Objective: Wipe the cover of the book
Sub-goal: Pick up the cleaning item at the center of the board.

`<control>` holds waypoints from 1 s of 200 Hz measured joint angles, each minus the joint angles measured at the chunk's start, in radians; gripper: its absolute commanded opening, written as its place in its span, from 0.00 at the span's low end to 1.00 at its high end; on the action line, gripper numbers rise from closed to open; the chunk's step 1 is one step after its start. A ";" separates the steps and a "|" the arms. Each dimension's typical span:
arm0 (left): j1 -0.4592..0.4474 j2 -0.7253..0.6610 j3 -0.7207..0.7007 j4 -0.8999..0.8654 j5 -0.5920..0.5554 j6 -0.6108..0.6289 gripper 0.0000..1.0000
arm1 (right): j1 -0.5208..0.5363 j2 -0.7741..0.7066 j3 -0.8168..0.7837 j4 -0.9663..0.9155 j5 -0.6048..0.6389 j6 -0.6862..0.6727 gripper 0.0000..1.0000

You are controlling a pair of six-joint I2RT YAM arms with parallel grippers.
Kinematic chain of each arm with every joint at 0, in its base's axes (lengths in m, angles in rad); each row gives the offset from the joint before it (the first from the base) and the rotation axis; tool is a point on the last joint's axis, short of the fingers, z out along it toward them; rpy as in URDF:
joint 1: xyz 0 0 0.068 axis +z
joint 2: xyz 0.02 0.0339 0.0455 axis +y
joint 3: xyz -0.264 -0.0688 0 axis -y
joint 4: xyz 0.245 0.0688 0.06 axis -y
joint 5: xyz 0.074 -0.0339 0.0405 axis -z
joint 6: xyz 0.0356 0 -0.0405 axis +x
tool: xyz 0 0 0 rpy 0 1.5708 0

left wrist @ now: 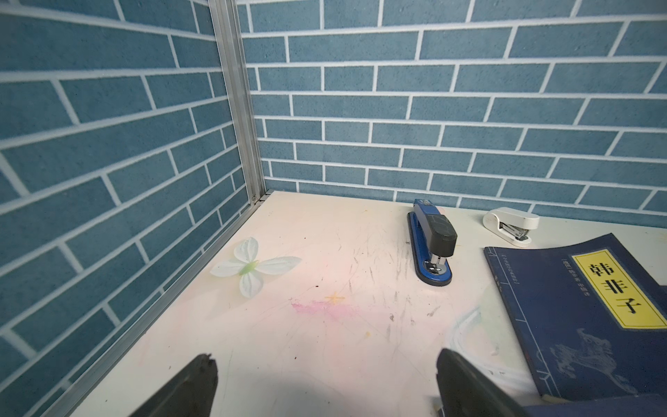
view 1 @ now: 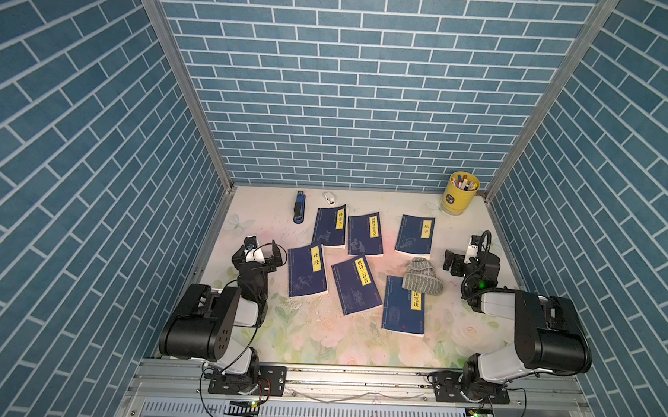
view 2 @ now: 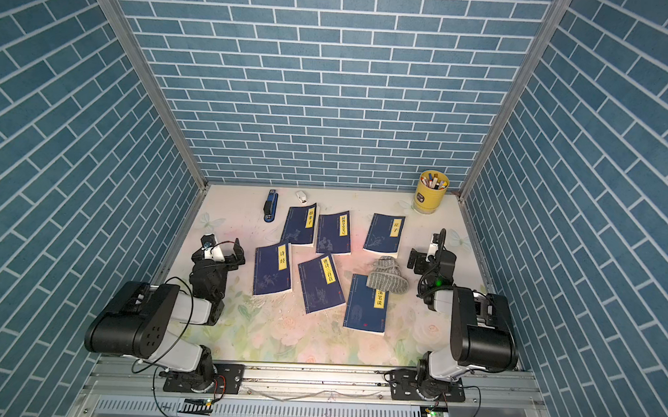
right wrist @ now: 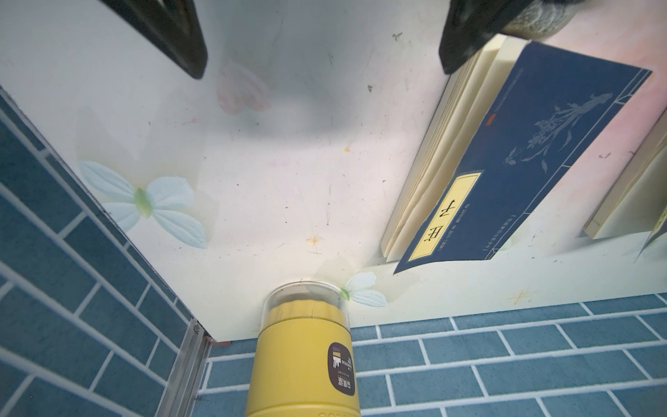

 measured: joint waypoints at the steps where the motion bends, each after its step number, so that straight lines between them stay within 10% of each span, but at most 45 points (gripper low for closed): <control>1: 0.000 0.000 0.000 0.000 0.000 0.000 1.00 | 0.000 0.000 0.000 0.000 0.000 0.000 0.99; 82: 0.000 0.000 0.007 -0.014 0.000 0.000 1.00 | -0.002 -0.003 0.006 -0.023 0.008 0.000 0.93; 200: -0.097 -0.172 0.261 -0.616 -0.122 -0.080 1.00 | 0.281 -0.173 0.402 -0.830 0.267 0.029 0.99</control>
